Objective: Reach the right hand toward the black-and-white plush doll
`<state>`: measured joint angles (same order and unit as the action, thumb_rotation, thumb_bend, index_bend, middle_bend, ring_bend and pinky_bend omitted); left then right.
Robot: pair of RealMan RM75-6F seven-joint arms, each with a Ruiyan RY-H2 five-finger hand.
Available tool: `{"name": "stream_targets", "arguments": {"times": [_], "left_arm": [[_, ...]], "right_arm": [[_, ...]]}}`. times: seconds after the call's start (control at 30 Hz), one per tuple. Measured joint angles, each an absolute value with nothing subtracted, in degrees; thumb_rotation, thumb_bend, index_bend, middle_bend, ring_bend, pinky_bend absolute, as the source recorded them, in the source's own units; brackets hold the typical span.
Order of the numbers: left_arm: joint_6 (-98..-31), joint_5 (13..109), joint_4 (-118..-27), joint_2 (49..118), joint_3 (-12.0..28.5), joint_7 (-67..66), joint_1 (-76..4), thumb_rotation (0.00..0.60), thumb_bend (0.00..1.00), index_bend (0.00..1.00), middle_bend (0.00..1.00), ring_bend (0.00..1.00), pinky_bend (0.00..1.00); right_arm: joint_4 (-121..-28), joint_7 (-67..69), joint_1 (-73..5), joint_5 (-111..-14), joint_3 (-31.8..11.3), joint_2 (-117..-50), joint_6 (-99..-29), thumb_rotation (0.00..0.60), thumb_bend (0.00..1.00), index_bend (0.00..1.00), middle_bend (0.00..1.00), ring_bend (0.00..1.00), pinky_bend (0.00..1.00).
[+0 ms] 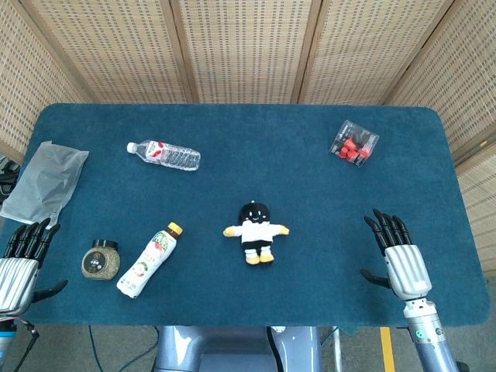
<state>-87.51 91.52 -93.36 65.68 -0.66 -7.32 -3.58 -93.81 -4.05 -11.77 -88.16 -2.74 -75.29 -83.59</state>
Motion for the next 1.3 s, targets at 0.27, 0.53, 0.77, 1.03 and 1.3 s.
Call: {"name": "stream_targets", "arguments": {"times": [0.27, 0.53, 0.77, 1.03, 1.3], "left_arm": [[-87.65, 91.32, -93.37, 65.54, -0.52, -7.18, -3.51, 0.600, 0.05, 0.00, 0.00, 0.00, 0.00], [-87.38, 90.95, -93.44, 65.35, -0.33, -7.39, -3.61, 0.600, 0.05, 0.00, 0.00, 0.00, 0.00], [-87.34, 90.75, -93.61, 65.31, -0.27, -7.76, -3.59, 0.600, 0.05, 0.00, 0.00, 0.00, 0.00], [-87.81, 90.79, -93.99, 65.00, -0.18, -7.64, -3.38, 0.600, 0.05, 0.00, 0.00, 0.00, 0.00], [-87.74, 91.29, -94.27, 64.91, -0.44, -7.80, -3.39, 0.600, 0.05, 0.00, 0.00, 0.00, 0.00]], "right_arm": [[-93.85, -3.92, -11.72, -88.40, -2.87, -75.26, -83.21, 0.600, 0.25, 0.10, 0.00, 0.00, 0.00], [-94.02, -3.36, -11.73, -88.14, -3.31, -75.10, -82.82, 0.600, 0.25, 0.10, 0.00, 0.00, 0.00], [-93.93, -3.22, -11.70, -88.26, -3.45, -74.99, -82.70, 0.600, 0.25, 0.10, 0.00, 0.00, 0.00], [-94.86, -4.46, -12.11, -88.33, -3.96, -75.14, -82.33, 0.600, 0.25, 0.17, 0.00, 0.00, 0.00], [-97.71, -9.09, -14.84, -86.03, -6.12, -76.06, -78.69, 0.600, 0.28, 0.29, 0.00, 0.00, 0.00]]}}
